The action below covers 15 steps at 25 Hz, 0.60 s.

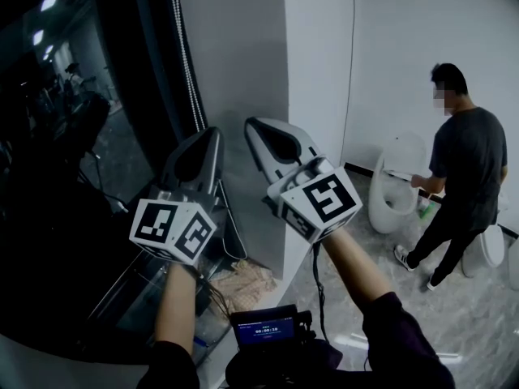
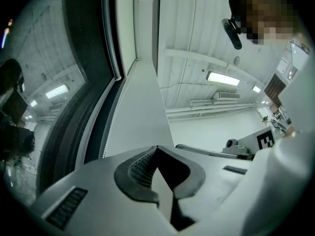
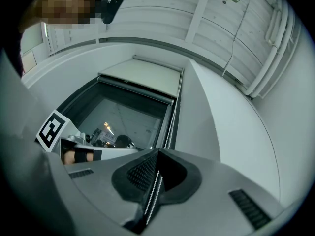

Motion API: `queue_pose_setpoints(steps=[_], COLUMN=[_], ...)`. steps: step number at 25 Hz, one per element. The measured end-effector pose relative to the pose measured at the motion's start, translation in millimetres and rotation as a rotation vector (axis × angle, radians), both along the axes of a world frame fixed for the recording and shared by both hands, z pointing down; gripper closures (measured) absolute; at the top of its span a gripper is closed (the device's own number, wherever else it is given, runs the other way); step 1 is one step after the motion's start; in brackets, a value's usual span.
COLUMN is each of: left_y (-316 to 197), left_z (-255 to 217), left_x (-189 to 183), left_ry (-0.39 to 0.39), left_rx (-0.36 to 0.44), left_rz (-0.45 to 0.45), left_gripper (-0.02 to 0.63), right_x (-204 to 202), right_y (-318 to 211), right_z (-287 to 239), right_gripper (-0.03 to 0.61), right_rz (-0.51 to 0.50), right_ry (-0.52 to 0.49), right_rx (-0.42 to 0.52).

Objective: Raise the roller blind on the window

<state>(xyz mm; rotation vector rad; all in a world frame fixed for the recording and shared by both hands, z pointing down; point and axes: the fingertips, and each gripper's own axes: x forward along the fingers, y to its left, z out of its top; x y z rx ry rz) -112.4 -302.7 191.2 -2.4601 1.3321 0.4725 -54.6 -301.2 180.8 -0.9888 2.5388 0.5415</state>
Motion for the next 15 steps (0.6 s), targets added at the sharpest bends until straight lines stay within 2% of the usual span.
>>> queue_pose_setpoints(steps=[15], left_y=[-3.6], left_z=[3.0], left_x=[-0.1], left_ry=[0.008], left_rx=[-0.014], left_rz=[0.004], left_gripper=[0.603], right_x=[-0.5], right_y=[0.8], right_z=[-0.7], right_gripper=[0.571], right_rz=[-0.003], right_ry=[0.005], right_rx=[0.009])
